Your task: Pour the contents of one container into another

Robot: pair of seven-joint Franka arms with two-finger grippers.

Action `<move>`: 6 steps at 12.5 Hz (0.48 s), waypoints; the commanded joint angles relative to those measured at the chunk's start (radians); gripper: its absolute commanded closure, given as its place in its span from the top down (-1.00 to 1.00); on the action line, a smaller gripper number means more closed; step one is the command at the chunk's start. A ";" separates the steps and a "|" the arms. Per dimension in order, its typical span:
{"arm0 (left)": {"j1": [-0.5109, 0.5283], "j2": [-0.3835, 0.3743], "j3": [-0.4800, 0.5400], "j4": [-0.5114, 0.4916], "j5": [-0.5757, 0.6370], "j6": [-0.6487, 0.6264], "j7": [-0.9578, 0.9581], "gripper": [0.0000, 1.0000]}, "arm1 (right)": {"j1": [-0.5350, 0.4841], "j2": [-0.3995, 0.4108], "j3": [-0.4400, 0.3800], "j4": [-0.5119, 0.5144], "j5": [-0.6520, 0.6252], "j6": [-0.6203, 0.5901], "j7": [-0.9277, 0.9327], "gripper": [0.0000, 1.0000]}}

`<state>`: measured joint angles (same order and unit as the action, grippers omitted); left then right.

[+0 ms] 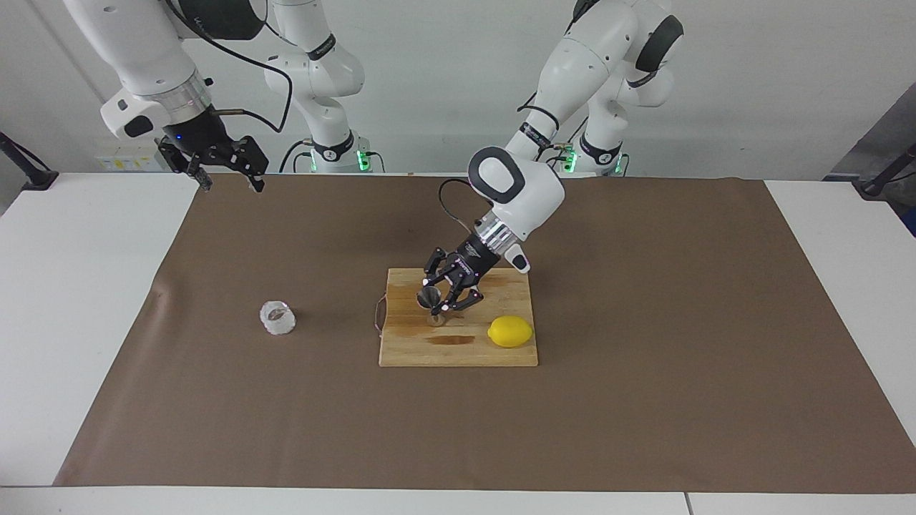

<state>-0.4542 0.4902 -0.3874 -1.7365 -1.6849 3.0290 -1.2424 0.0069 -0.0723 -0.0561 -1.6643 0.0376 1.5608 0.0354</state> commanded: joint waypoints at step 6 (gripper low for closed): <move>-0.001 0.007 0.002 -0.001 0.014 0.021 0.004 0.05 | -0.005 -0.014 0.006 -0.012 -0.005 -0.008 0.014 1.00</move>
<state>-0.4537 0.4933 -0.3857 -1.7365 -1.6821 3.0314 -1.2417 0.0069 -0.0723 -0.0560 -1.6643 0.0376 1.5608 0.0354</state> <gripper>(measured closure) 0.493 0.000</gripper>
